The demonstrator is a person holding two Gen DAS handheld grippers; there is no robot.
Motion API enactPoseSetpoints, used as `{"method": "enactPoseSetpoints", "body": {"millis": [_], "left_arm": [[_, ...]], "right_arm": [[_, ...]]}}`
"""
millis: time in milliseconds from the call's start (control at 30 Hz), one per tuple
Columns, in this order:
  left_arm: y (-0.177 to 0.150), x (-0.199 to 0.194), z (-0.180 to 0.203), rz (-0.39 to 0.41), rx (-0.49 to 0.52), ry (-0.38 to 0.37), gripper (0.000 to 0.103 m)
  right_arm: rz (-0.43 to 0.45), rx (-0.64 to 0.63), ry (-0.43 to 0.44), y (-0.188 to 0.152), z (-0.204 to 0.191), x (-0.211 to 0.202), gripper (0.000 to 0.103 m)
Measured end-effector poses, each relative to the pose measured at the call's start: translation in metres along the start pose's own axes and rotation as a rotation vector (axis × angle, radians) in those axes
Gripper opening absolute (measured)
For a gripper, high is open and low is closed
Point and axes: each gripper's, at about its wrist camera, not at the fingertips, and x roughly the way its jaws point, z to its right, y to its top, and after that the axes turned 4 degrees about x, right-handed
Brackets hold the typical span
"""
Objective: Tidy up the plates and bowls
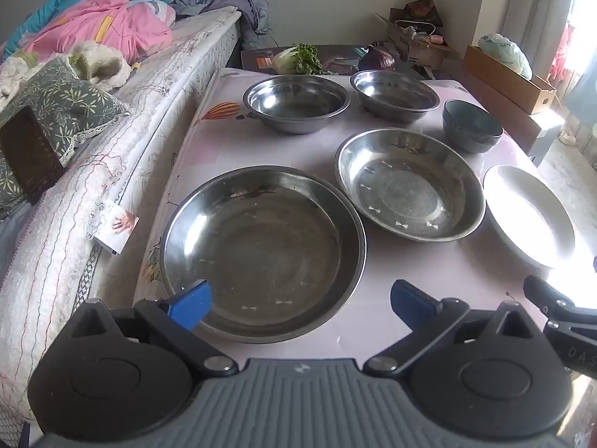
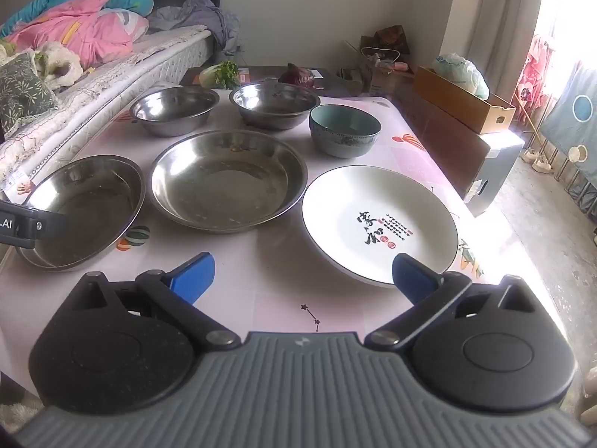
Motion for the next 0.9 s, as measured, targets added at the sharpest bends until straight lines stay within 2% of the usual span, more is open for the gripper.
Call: {"method": "enactPoseSetpoints", "body": {"millis": [167, 200, 633, 900], "left_arm": [[-0.001, -0.002, 0.007, -0.003, 0.007, -0.004, 0.103], [-0.001, -0.001, 0.009, -0.003, 0.007, -0.005, 0.103], [-0.008, -0.010, 0.015, -0.020, 0.033, -0.077, 0.103], [-0.014, -0.024, 0.026, -0.014, 0.076, -0.090, 0.103]], "right_arm": [[-0.017, 0.051, 0.058, 0.002, 0.004, 0.001, 0.102], [-0.002, 0.046, 0.022, 0.003, 0.006, -0.001, 0.102], [-0.038, 0.048, 0.013, 0.002, 0.014, 0.001, 0.102], [-0.042, 0.075, -0.002, 0.004, 0.022, -0.009, 0.102]]}}
